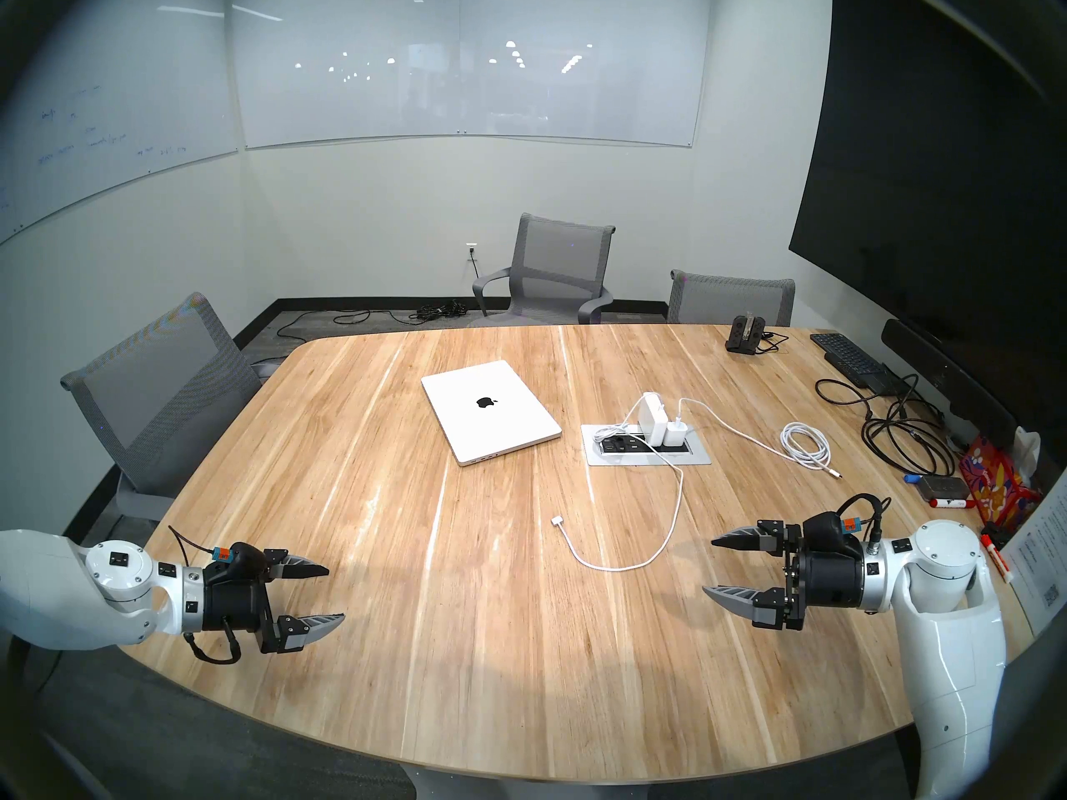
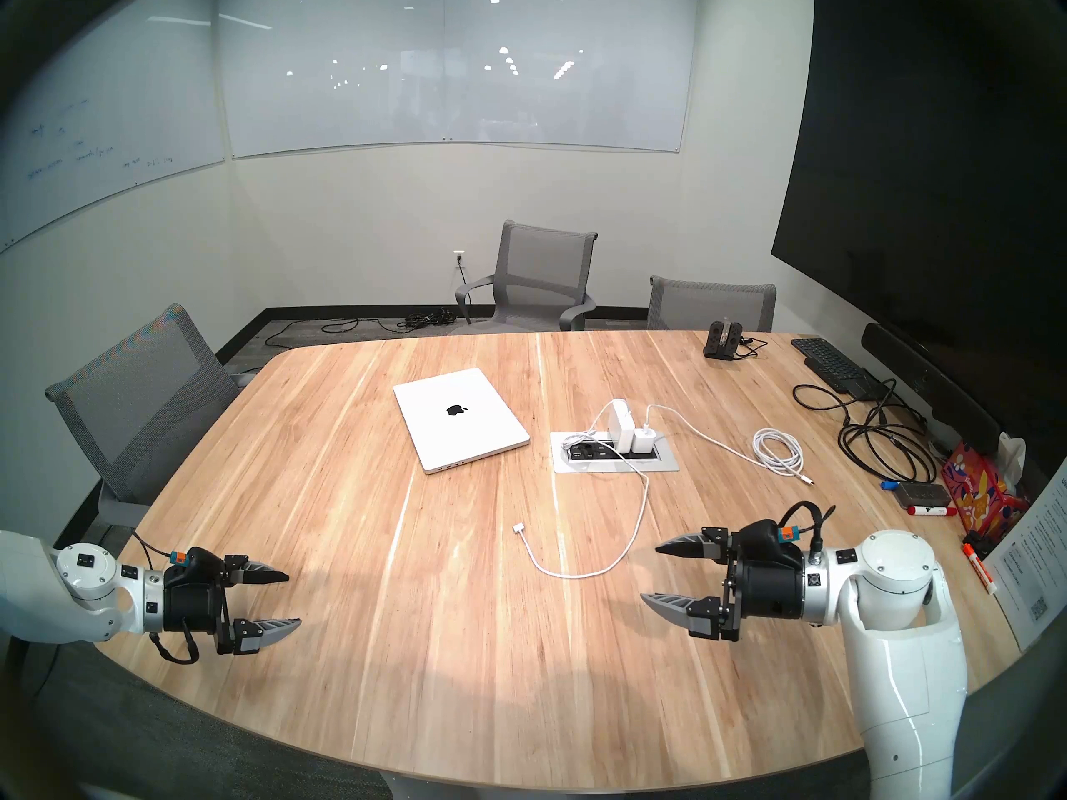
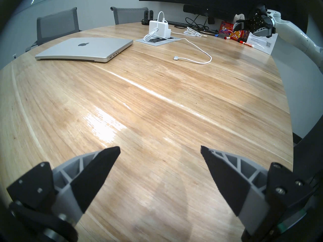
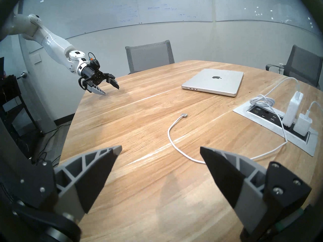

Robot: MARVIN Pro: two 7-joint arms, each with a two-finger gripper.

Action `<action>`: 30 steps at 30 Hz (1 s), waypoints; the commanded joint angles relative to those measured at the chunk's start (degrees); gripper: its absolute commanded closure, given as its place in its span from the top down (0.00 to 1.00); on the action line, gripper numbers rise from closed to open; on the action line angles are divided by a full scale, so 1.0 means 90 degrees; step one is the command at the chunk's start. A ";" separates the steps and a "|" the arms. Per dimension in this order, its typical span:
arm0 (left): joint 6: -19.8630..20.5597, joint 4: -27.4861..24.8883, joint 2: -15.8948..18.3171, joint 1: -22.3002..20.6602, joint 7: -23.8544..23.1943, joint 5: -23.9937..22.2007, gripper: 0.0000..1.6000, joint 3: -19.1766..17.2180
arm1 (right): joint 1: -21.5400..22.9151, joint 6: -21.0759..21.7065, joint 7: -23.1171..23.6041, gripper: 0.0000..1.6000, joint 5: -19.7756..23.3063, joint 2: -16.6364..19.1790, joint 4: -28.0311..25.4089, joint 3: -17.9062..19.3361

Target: Plug the charging cable into the port of a MacBook

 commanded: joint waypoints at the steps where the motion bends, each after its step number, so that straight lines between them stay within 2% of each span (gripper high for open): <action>1: -0.0007 0.0001 -0.0006 -0.0033 0.0003 -0.0003 1.00 -0.0033 | 0.0283 0.0188 -0.0248 1.00 -0.0031 -0.0207 -0.0155 -0.0237; 10: -0.0007 0.0001 -0.0006 -0.0035 0.0004 -0.0003 1.00 -0.0031 | 0.0467 0.0231 -0.0948 1.00 -0.0415 -0.0609 0.0003 -0.0768; 16: -0.0007 0.0001 -0.0006 -0.0035 0.0004 -0.0003 1.00 -0.0031 | 0.0510 0.0170 -0.1359 1.00 -0.0579 -0.0893 0.0066 -0.0959; 30: -0.0007 0.0001 -0.0006 -0.0036 0.0004 -0.0003 1.00 -0.0030 | 0.0339 0.0081 -0.2251 1.00 -0.1178 -0.1382 -0.0097 -0.1454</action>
